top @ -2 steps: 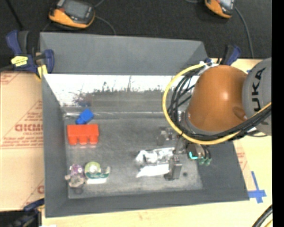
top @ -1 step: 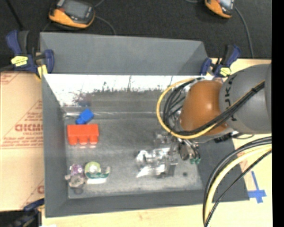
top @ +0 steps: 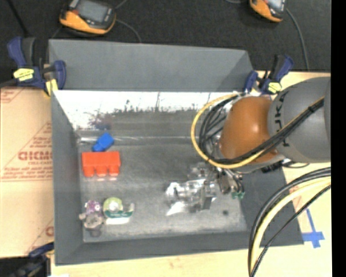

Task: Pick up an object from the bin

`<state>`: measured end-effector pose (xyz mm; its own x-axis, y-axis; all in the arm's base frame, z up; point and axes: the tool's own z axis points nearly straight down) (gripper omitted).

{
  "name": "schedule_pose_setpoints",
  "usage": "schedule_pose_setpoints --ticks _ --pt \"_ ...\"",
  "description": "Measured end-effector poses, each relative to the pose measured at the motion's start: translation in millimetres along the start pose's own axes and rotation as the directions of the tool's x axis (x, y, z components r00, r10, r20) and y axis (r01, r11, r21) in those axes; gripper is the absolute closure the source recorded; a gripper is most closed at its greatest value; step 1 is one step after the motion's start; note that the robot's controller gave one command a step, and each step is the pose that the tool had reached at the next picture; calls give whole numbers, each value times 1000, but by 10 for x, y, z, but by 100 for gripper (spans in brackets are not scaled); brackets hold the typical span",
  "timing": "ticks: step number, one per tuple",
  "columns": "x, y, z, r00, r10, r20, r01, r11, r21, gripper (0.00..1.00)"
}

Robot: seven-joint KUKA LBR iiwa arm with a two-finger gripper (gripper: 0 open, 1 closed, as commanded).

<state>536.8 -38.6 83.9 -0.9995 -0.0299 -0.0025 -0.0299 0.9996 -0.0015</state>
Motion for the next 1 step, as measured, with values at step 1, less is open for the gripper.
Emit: schedule_pose_setpoints --ticks 1 --pt "40 -72 -1885 1000 18 7 -18 1000 0 100"
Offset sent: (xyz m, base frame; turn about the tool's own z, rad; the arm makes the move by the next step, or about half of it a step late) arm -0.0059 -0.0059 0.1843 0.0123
